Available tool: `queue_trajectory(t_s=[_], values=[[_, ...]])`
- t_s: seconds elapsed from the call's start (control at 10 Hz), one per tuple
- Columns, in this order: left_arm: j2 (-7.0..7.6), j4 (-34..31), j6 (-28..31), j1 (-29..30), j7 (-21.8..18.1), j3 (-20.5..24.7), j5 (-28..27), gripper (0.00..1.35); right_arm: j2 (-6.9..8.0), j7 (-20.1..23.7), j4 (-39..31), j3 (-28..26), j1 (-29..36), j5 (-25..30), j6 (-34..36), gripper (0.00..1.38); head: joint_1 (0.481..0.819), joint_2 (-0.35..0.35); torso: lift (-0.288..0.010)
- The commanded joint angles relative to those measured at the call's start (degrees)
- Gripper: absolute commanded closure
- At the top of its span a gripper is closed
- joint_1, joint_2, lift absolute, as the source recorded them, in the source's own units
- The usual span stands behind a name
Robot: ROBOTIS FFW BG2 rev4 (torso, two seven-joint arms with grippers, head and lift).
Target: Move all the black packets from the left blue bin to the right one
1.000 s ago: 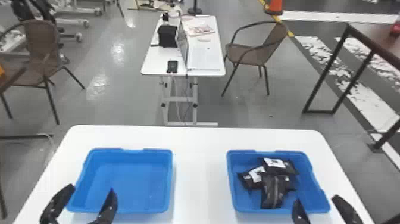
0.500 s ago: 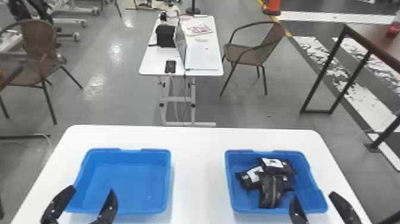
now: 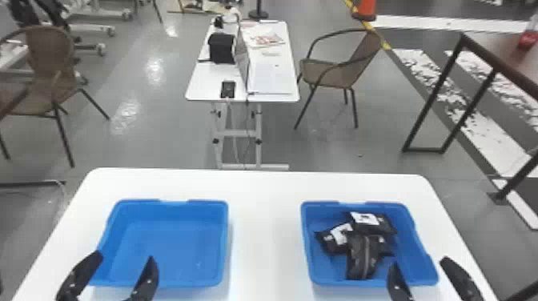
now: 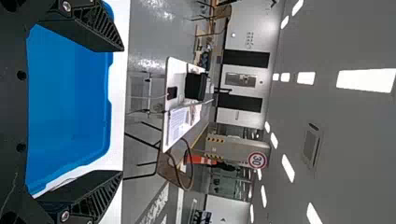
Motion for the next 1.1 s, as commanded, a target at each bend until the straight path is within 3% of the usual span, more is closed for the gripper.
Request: queue_trajectory(t_s=[0.0,1.0], values=[[0.01,0.1,0.1,0.0,0.0,-0.1,0.2,0.1,0.05,0.0,0.0,0.1,-0.2,0.1,0.2,0.17,0.695,-0.076,0.0],[0.28,0.4,0.5,0.0,-0.4,-0.3,0.8,0.1,0.05,0.0,0.1,0.1,0.0,-0.6,0.8,0.17,0.695,-0.081,0.0]])
